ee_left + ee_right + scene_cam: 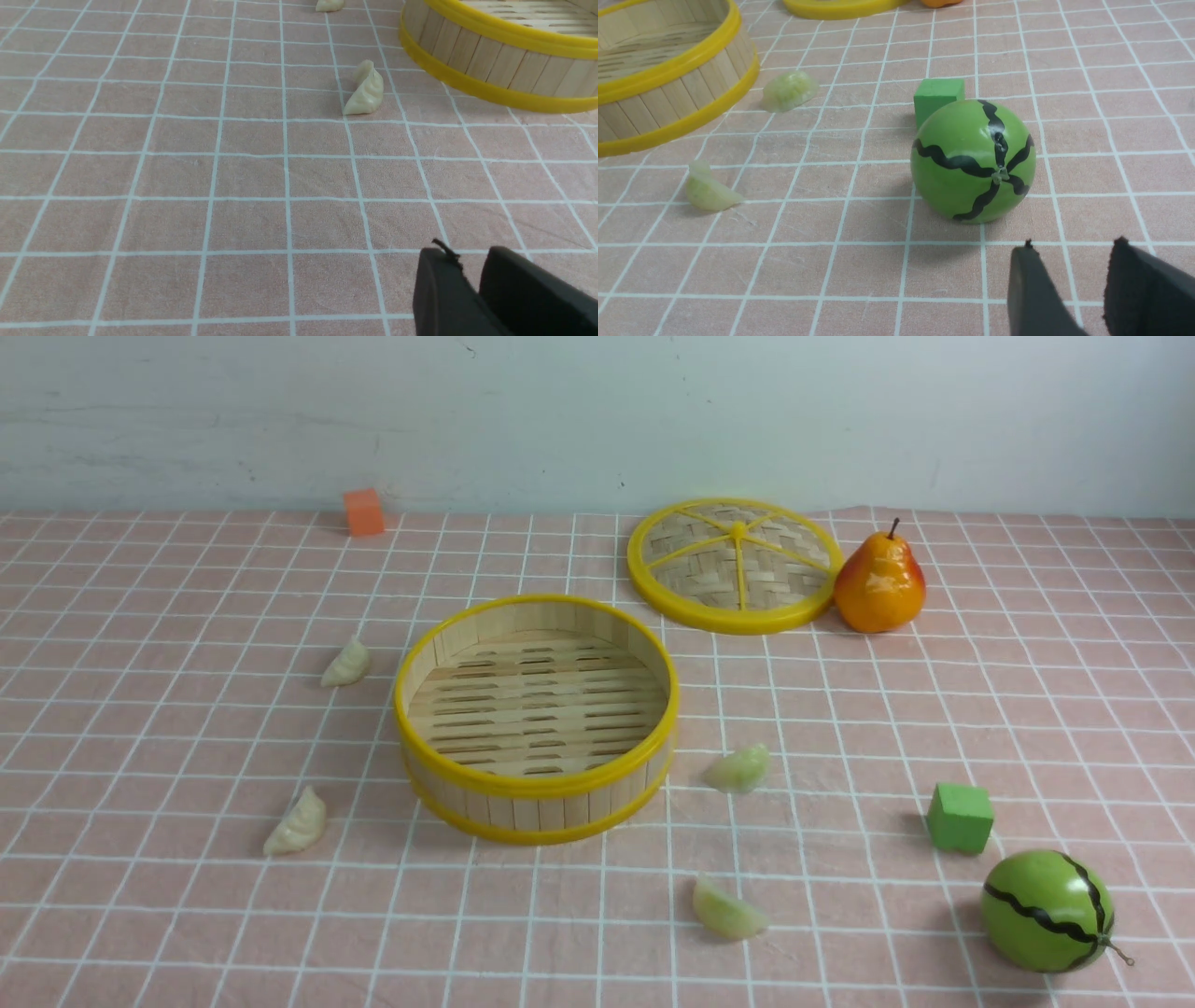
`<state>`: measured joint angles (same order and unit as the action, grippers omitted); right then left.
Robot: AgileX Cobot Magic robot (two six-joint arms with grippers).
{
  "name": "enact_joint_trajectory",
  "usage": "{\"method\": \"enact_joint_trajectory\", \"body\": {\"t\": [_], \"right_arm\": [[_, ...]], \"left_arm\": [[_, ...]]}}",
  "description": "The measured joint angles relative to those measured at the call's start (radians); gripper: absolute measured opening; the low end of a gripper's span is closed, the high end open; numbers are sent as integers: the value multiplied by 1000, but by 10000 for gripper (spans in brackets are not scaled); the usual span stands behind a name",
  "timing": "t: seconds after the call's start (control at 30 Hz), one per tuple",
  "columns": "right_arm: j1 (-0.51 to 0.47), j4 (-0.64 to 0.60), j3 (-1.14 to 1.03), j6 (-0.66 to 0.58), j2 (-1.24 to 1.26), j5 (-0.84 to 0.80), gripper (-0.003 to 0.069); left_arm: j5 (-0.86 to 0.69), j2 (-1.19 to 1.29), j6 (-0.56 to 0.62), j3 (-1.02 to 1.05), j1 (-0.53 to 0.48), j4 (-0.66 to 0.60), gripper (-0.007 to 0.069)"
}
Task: Put the dumplings into the steamer on the table with the pink tablecloth.
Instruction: 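Reach for and grasp a dumpling on the table with the left gripper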
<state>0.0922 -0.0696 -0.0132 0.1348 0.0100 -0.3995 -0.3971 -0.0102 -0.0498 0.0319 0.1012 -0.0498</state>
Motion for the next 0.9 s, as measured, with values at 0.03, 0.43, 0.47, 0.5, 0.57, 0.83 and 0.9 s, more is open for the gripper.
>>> {"method": "enact_joint_trajectory", "body": {"t": [0.03,0.43,0.47,0.5,0.57,0.83,0.9], "right_arm": [[0,0,0,0,0,0,239],[0,14,-1,0,0,25,239],[0,17,-6,0,0,48,239],[0,19,-10,0,0,77,239],[0,24,-13,0,0,166,239],[0,46,-13,0,0,750,239],[0,47,-13,0,0,832,239]], "left_arm": [[0,0,0,0,0,2,137],[33,0,0,0,0,-24,144],[59,0,0,0,0,-29,144],[80,0,0,0,0,-34,144],[171,0,0,0,0,-46,146],[624,0,0,0,0,-53,148],[698,0,0,0,0,-53,149]]}}
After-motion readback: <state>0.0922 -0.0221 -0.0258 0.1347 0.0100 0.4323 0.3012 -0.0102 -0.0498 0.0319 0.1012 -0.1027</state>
